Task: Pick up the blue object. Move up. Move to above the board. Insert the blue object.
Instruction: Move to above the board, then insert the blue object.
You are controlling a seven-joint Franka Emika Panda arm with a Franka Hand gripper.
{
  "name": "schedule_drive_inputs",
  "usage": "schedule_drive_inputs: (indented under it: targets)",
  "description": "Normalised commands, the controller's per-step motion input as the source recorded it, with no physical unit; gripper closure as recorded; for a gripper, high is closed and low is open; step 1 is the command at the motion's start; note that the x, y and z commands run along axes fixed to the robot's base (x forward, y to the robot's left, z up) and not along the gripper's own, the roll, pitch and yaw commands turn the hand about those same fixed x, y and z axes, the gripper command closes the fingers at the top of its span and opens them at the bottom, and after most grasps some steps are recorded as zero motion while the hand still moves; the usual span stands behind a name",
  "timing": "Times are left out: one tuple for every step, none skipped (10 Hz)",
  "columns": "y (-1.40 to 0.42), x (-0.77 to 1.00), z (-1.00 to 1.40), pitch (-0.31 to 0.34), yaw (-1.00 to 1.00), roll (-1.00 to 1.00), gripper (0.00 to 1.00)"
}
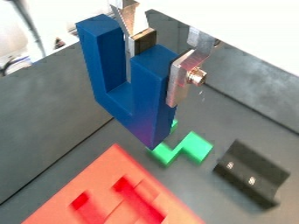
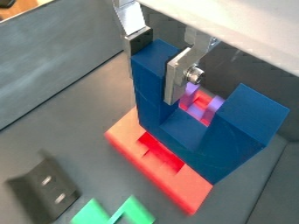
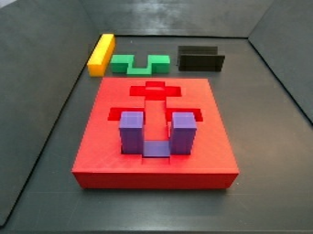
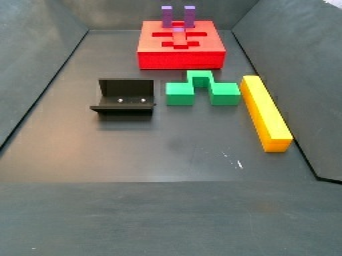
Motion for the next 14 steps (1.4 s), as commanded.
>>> schedule_drive_inputs:
  targets:
    - [-1.4,-0.06,0.18,0.066,0.0,-0.01,1.0]
    - [-0.75,0.01,0.1,0.099,0.01,0.02,1.0]
    - [-0.31,0.06,0.05,0.131,0.01,0.02,1.0]
    - [-0.07,0.0,-0.04,0.0,0.0,0.06,1.0]
    - [0.0,0.01,-0.03,0.0,0.0,0.0,1.0]
    - [0.25,0.55,-0.19,-0.026,0.0,-0.04,1.0]
    - [0.53,0.97,-0.15,-0.03,0.0,-0.06,1.0]
    - [0.52,1.0,-0.19,-0.036,0.0,0.0,1.0]
    - [0.47,1.0,-0.25,-0.044,0.0,0.0,1.0]
    - [0.45,1.0,-0.29,-0.05,0.0,0.0,1.0]
    - [0.34,0.95,-0.41,-0.053,0.02,0.03,1.0]
    - [0.1,0.73,-0.55,-0.027,0.09,0.2,1.0]
    - [0.0,0.57,-0.64,-0.02,0.15,0.25,1.0]
    - [0.0,0.56,-0.6,-0.009,0.16,0.27,1.0]
